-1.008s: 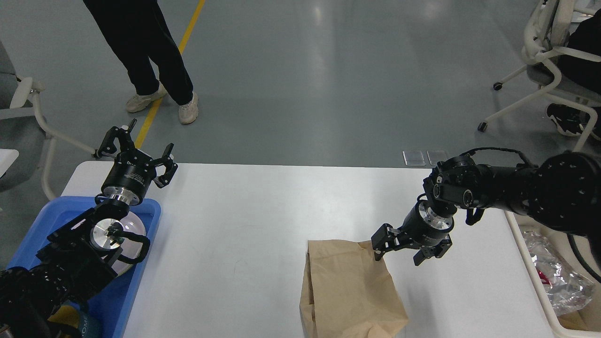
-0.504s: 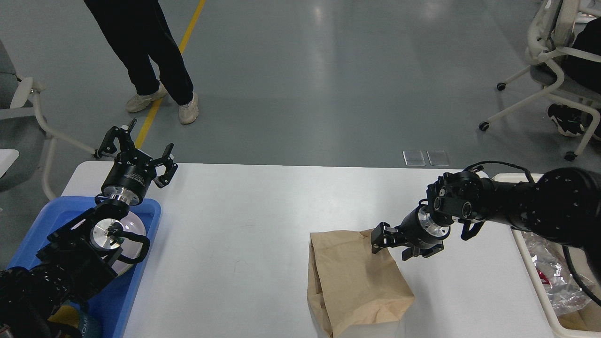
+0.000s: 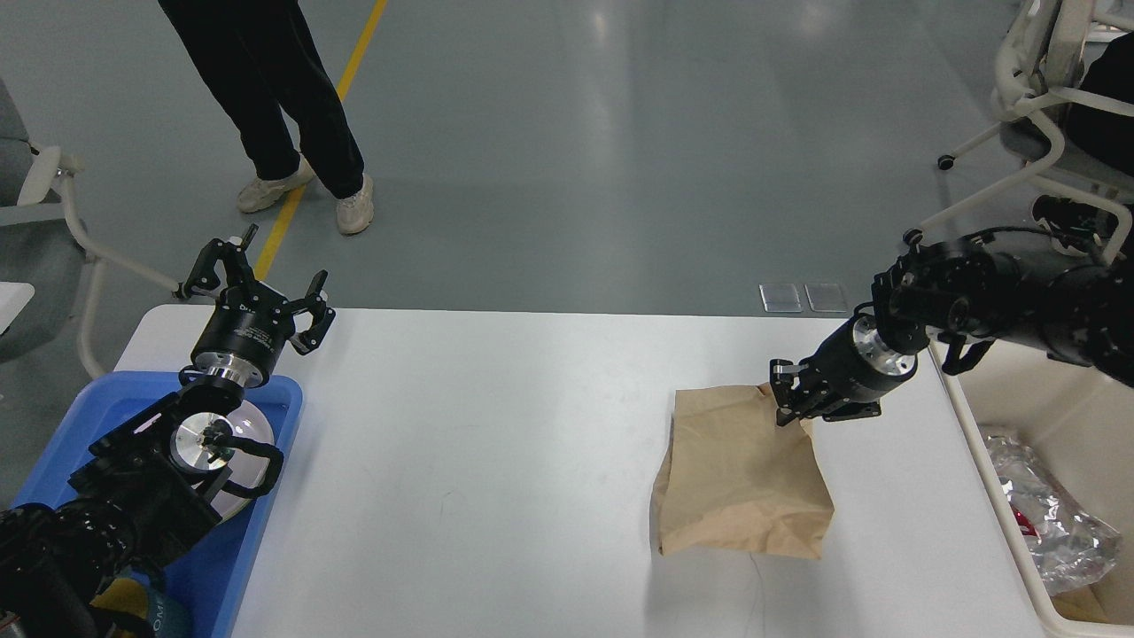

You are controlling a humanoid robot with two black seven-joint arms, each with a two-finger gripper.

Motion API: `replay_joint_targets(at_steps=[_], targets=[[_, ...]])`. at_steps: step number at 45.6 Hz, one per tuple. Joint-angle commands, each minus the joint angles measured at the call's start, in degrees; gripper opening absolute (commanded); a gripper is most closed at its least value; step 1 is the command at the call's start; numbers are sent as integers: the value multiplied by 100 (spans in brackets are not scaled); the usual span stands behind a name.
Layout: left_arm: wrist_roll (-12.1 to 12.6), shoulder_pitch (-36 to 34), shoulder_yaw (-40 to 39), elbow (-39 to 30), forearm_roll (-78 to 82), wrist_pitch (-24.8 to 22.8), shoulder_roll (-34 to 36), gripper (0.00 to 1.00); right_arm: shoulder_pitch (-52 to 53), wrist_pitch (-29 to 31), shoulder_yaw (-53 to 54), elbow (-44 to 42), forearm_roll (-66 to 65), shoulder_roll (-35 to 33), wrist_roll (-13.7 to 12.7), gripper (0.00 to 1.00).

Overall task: Tidy desktop
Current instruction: 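Lift the brown paper bag and carry it toward the white bin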

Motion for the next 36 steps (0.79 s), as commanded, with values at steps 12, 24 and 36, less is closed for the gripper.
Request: replay_joint_targets(at_steps=[12, 24, 36], targets=[[0, 0, 0, 0, 0, 0, 0, 97, 2023, 895, -510, 4, -8, -637, 0, 0], [0, 0, 0, 0, 0, 0, 0, 97, 2648, 895, -1090, -654, -123, -1050, -35, 0], [0, 0, 0, 0, 0, 0, 0, 97, 2447, 653, -1627, -1508, -131, -1753, -44, 0]])
